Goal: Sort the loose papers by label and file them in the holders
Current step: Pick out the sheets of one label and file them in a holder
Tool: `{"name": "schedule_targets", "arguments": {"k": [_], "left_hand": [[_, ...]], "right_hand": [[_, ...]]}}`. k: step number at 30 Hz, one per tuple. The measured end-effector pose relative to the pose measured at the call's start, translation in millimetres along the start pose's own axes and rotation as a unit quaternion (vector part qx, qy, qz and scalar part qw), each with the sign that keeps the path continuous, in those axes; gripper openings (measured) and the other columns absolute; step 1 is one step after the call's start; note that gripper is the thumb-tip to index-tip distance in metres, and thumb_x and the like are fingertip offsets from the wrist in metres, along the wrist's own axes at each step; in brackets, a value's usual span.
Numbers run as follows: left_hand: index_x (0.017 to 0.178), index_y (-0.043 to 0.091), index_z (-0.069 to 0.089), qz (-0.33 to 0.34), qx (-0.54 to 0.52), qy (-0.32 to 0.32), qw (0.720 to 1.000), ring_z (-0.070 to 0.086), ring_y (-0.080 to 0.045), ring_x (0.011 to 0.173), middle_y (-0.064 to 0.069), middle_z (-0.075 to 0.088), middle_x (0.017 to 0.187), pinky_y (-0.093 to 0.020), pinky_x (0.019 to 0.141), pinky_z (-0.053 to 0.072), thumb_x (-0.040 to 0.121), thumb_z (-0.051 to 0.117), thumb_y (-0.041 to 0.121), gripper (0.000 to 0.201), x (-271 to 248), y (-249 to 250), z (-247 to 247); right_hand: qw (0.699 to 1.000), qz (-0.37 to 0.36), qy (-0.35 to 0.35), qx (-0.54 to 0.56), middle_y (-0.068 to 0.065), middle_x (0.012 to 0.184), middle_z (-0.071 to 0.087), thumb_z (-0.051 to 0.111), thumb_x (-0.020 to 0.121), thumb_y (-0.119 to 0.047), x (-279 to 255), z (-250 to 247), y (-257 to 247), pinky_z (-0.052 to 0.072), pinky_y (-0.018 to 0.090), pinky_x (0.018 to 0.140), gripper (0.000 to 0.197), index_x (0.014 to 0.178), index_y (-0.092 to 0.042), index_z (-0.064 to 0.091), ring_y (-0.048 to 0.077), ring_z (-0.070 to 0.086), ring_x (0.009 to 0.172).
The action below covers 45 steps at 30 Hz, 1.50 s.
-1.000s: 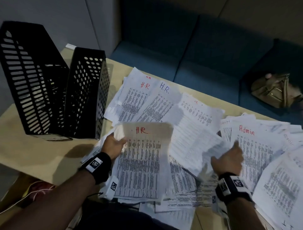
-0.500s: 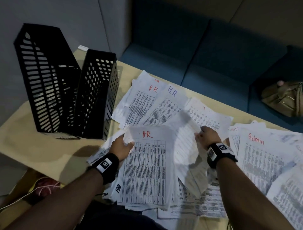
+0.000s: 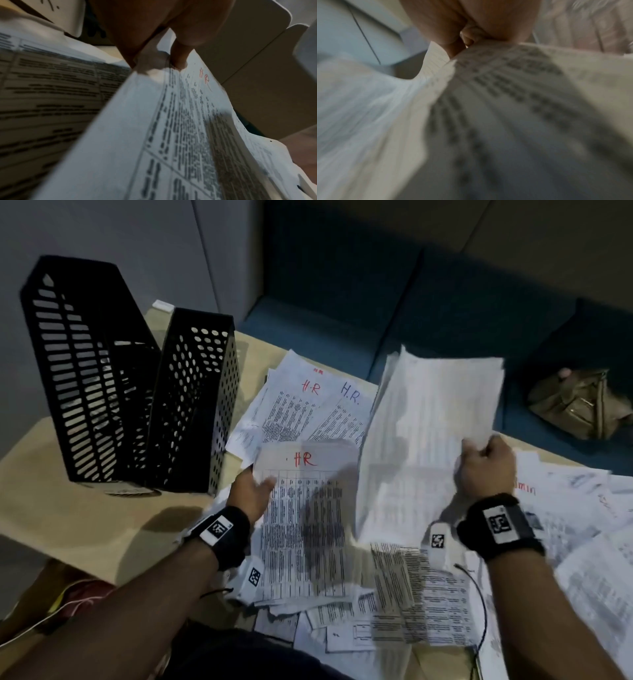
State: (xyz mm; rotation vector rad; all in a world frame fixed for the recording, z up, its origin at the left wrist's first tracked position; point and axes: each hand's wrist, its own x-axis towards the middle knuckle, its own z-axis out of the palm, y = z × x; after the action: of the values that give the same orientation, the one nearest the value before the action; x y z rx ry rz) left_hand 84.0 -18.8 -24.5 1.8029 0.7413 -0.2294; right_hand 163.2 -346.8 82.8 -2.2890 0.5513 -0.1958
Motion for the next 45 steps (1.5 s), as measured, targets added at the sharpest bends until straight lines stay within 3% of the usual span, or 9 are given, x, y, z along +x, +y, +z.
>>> {"name": "schedule_targets", "arguments": {"k": [4,8,20,22,28,31,35,39,45], "left_hand": [[0.125,0.002,0.058,0.032,-0.028,-0.027,0.999,0.06,-0.024,0.111,-0.014,0.065,0.12,-0.029,0.094,0.043,0.096,0.056,0.021,0.034,-2,10,10],[0.129,0.008,0.052,0.067,0.001,-0.052,0.996,0.056,-0.022,0.111,-0.002,0.06,0.114,-0.026,0.087,0.039,0.09,0.047,0.056,0.062,-8,14,14],[0.135,0.03,0.039,0.146,0.0,-0.197,0.969,0.054,0.017,0.098,0.026,0.047,0.123,-0.01,0.089,0.045,0.082,0.054,-0.004,0.066,-20,18,4],[0.132,0.039,0.036,0.188,0.031,-0.23,0.954,0.057,-0.003,0.097,0.024,0.044,0.127,-0.021,0.089,0.049,0.071,0.049,0.001,0.073,-21,22,2],[0.099,0.044,0.048,0.193,0.07,-0.251,0.946,0.061,-0.04,0.093,-0.003,0.061,0.11,-0.056,0.081,0.05,0.064,0.049,0.016,0.045,-21,19,6],[0.095,0.04,0.048,0.181,0.038,-0.224,0.957,0.061,-0.035,0.078,0.002,0.061,0.092,-0.033,0.066,0.053,0.069,0.055,0.014,0.037,-24,16,9],[0.139,0.026,0.035,0.132,-0.02,-0.174,0.976,0.05,0.019,0.104,0.024,0.043,0.124,-0.001,0.083,0.041,0.082,0.069,-0.003,0.072,-33,9,12],[0.118,0.025,0.056,0.017,0.035,-0.203,0.978,0.065,-0.012,0.099,0.012,0.066,0.103,-0.04,0.091,0.054,0.085,0.071,0.03,0.037,-44,-9,16],[0.136,0.017,0.051,0.033,0.007,-0.106,0.994,0.056,-0.016,0.115,0.003,0.057,0.128,-0.026,0.087,0.041,0.095,0.056,0.009,0.042,-46,-4,11]], "right_hand": [[0.985,0.089,-0.149,-0.019,0.017,0.121,0.061,0.05,0.094,-0.031,-52,70,50,0.043,0.034,0.094,0.045,0.123,0.002,0.052,0.031,0.057,0.112],[0.967,0.101,-0.233,-0.027,0.008,0.101,0.054,0.043,0.099,-0.025,-90,109,70,0.035,0.027,0.079,0.035,0.12,0.002,0.048,0.019,0.05,0.095],[0.967,0.007,-0.23,0.112,0.0,0.129,0.043,0.061,0.089,-0.036,-62,98,48,0.052,0.047,0.087,0.073,0.143,-0.05,0.013,0.025,0.059,0.098],[0.958,-0.063,-0.276,0.05,0.003,0.126,0.05,0.061,0.089,-0.033,-59,103,54,0.049,0.034,0.078,0.075,0.138,-0.062,0.012,0.011,0.056,0.081],[0.942,-0.088,-0.316,-0.068,0.002,0.118,0.041,0.059,0.092,-0.032,-61,105,38,0.042,0.028,0.089,0.036,0.128,-0.032,0.052,0.013,0.05,0.089],[0.942,-0.061,-0.329,-0.027,0.0,0.12,0.044,0.059,0.092,-0.036,-65,109,40,0.043,0.026,0.081,0.032,0.124,-0.034,0.055,0.009,0.052,0.078],[0.949,-0.029,-0.312,0.03,-0.004,0.085,0.065,0.055,0.094,-0.035,-68,110,40,0.035,0.021,0.055,0.009,0.098,-0.028,0.06,-0.004,0.049,0.047],[0.961,0.007,-0.261,0.091,-0.011,0.068,0.053,0.051,0.096,-0.028,-65,108,40,0.029,0.019,0.05,0.012,0.085,-0.024,0.055,-0.002,0.04,0.048],[0.968,0.064,-0.179,0.165,-0.005,0.101,0.062,0.04,0.1,-0.04,-63,98,36,0.042,0.025,0.07,0.03,0.113,-0.02,0.057,0.009,0.058,0.088]]}}
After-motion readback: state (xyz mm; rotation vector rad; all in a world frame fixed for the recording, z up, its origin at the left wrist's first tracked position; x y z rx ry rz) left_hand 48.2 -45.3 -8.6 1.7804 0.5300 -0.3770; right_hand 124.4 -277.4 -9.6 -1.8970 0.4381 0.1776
